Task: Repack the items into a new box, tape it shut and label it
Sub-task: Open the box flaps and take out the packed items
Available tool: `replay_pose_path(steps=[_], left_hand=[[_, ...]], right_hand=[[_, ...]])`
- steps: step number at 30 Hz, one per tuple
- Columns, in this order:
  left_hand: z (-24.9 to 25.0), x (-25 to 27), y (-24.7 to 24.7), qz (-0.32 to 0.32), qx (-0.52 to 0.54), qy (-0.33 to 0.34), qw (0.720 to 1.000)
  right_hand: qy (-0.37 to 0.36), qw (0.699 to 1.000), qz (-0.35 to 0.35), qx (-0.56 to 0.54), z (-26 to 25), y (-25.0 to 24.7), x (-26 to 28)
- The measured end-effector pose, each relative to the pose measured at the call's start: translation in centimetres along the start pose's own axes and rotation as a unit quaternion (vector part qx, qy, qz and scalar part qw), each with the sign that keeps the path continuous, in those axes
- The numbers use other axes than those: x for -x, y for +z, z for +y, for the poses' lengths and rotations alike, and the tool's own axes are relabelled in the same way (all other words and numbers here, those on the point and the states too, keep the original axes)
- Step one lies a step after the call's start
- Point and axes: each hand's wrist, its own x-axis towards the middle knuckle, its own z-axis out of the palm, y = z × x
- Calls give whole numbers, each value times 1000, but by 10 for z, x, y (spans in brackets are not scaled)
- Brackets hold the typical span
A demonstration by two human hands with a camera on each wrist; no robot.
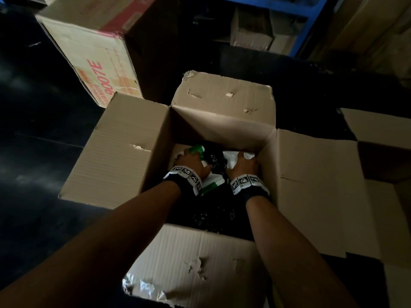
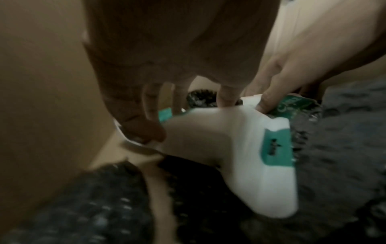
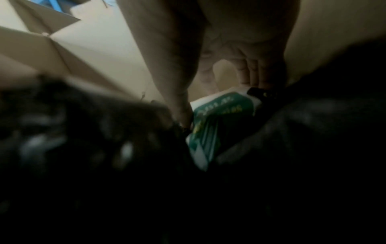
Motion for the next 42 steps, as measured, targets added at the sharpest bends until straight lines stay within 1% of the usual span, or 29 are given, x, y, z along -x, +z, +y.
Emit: replay_pose_path(steps=[4, 7, 9, 11, 14, 16, 20, 26, 29, 33, 37, 39, 42], left_hand=[[7, 0, 0, -10, 9, -24, 1000], [7, 2, -4, -6, 3, 6, 1000], [6, 5, -5, -19, -1, 19, 1000], [4, 10, -7, -30, 2, 26, 999], [3, 13, -15, -43, -1, 23, 999], [2, 15, -22, -31, -1, 20, 999], [2, 24, -44, -12, 6, 21, 1000], [6, 46, -74, 11, 11, 56, 998], [12, 55, -89, 26, 20, 97, 995], [15, 68, -108, 81, 50, 149, 984], [20, 83, -121, 132, 80, 196, 968], [23, 90, -124, 135, 71, 197, 968], [31, 102, -125, 128, 37, 169, 976]], right_hand=[[-2, 1000, -15, 21, 0, 0, 2], [-11, 1000, -12, 14, 1, -1, 2], [-17, 1000, -14, 20, 1, -4, 4], [-23, 999, -23, 16, 1, -9, 8], [-46, 999, -10, -14, 0, -17, 16], [-45, 998, -11, -37, -1, -28, 20], [-35, 996, -51, -63, -5, -53, 32], [-41, 993, -41, -104, -21, -89, 75], [-47, 990, -8, -133, -24, -117, 105], [-78, 982, 78, -156, -27, -151, 144], [-82, 972, 132, -174, -23, -179, 169], [-76, 970, 146, -178, -17, -190, 176], [-70, 968, 150, -190, -4, -202, 181]])
